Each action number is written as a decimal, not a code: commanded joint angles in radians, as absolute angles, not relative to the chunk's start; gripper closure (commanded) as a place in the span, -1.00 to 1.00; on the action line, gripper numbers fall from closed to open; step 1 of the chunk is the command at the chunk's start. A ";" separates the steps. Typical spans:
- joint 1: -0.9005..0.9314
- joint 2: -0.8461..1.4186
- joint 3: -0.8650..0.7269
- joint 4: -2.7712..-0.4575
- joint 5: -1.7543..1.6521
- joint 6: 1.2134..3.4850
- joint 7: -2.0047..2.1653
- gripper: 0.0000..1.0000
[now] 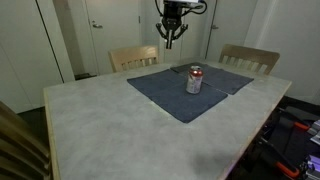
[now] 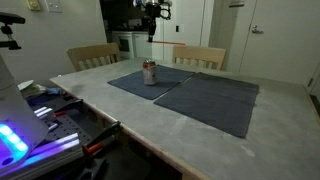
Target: Put the straw in the can and then put it back on the table again
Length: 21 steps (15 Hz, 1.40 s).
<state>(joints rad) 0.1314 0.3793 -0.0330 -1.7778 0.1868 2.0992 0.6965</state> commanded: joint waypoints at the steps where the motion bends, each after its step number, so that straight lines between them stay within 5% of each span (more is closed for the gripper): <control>1: 0.100 0.367 -0.036 -1.748 0.255 2.072 0.819 0.96; 8: 0.008 0.292 -0.040 -1.801 0.456 2.109 0.972 0.96; 9: 0.031 0.341 -0.042 -1.751 0.386 2.098 0.967 0.82; 21: 0.025 0.275 -0.067 -1.803 0.424 2.124 1.446 0.96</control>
<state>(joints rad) 0.0211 0.3163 -0.0571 -1.7662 0.4243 2.1075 1.3084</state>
